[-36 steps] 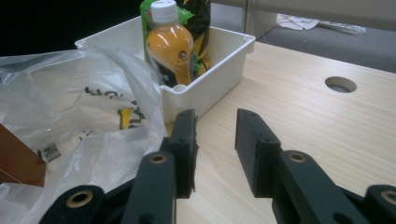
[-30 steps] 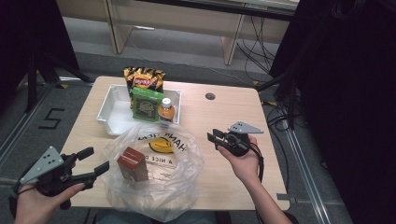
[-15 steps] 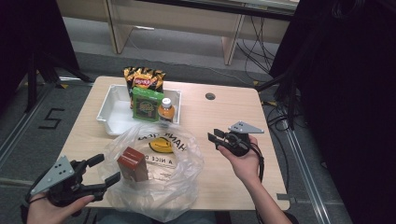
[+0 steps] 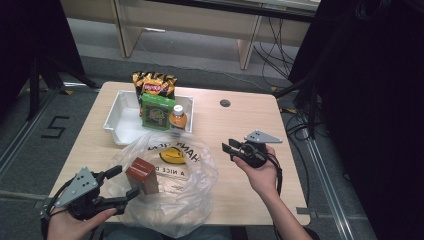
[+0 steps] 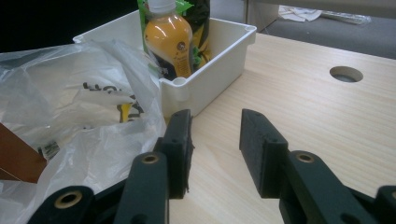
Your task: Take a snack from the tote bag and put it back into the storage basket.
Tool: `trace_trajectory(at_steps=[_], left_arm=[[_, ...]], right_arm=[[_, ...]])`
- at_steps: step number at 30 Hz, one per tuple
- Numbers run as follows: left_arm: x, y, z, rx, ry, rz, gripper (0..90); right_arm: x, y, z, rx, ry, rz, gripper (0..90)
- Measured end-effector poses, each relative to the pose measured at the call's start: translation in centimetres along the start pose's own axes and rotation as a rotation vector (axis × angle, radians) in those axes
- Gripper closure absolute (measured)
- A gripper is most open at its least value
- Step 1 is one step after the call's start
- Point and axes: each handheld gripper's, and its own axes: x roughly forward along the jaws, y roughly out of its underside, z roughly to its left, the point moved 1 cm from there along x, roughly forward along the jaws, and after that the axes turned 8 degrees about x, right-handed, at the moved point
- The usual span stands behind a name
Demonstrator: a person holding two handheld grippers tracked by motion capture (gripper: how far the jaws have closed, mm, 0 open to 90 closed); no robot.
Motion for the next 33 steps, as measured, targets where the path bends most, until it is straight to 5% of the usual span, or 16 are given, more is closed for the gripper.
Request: trace_trajectory(at_steps=[7,13,16,21,33], left_arm=[[0.9,-0.2,-0.6,0.007,-0.003,0.003,14.5],[1.7,-0.2,-0.9,0.013,-0.014,0.005,13.9],[2.0,-0.4,-0.9,0.014,-0.025,0.013,13.9],[2.8,-0.5,-1.0,0.015,-0.031,0.015,14.3],[3.7,-0.1,-0.8,0.009,-0.052,0.035,17.5]], right_arm=[[0.1,0.0,-0.2,-0.028,0.02,-0.029,64.2],[0.0,0.1,-0.1,0.01,0.002,0.006,64.1],[0.1,0.1,-0.2,-0.02,0.012,-0.015,64.0],[0.1,0.2,-0.1,0.012,0.001,0.003,63.9],[0.0,0.2,-0.2,-0.001,0.011,-0.003,63.8]])
